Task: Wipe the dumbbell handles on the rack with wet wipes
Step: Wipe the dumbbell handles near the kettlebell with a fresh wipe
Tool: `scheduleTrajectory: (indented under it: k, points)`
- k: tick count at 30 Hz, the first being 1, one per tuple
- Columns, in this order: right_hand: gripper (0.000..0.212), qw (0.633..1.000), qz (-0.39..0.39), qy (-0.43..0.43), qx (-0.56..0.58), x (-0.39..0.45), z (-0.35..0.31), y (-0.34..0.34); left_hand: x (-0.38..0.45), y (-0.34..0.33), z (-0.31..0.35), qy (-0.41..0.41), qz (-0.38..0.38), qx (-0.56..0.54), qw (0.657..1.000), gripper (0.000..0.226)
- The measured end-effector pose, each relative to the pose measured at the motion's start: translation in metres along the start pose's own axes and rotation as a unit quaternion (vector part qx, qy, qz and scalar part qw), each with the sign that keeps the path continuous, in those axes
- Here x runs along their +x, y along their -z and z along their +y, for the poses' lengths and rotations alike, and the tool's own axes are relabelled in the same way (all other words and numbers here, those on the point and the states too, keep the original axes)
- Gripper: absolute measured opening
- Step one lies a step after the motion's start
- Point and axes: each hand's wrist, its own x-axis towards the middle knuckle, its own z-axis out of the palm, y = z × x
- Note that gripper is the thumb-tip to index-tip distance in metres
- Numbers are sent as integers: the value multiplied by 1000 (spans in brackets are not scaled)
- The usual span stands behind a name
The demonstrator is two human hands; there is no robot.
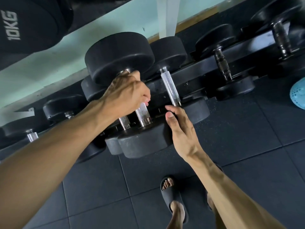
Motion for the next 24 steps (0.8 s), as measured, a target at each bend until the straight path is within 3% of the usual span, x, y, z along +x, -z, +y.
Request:
scheduleTrajectory:
  k: [5, 10, 13, 17, 20, 24]
  points:
    - [70, 1000, 6, 5, 9, 2, 2, -1, -14, 1, 20, -82, -107, 0, 991, 19]
    - [61, 1000, 13, -11, 18, 0, 4, -2, 9, 5, 7, -59, -58, 40, 996, 14]
    - [51, 1000, 16, -12, 21, -1, 5, -2, 10, 2, 12, -55, -93, 42, 993, 13]
    - [60, 999, 26, -11, 34, -6, 7, -3, -4, -2, 17, -144, -120, 10, 982, 16]
    - [64, 998, 43, -11, 32, -11, 7, -5, -5, -3, 1, -167, -52, 7, 985, 11]
    - [62, 997, 63, -29, 32, -16, 6, -8, -7, -5, -21, -89, 100, 8, 991, 10]
